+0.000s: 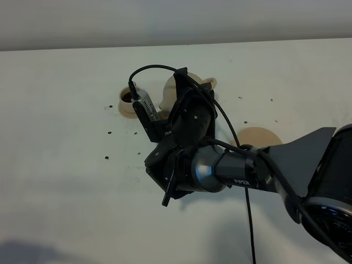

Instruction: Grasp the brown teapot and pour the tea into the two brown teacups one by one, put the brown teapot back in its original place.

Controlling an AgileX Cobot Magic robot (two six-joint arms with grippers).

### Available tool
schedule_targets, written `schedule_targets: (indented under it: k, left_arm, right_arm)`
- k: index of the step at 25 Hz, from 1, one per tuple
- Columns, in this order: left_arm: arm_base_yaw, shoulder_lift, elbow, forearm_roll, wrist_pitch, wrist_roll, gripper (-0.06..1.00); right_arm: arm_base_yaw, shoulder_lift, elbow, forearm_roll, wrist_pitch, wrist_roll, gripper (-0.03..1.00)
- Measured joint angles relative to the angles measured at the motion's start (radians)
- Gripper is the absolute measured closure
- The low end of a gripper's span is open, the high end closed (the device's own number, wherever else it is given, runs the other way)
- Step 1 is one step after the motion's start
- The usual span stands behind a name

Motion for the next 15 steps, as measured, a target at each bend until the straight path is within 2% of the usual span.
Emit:
schedule_targets:
  k: [15]
  left_arm:
    - [0.0,0.0,0.0,0.0,0.0,0.0,0.45]
  right_arm:
    - [-0.001,0.025,0.0,-0.027,0.019,-0.056,0.87]
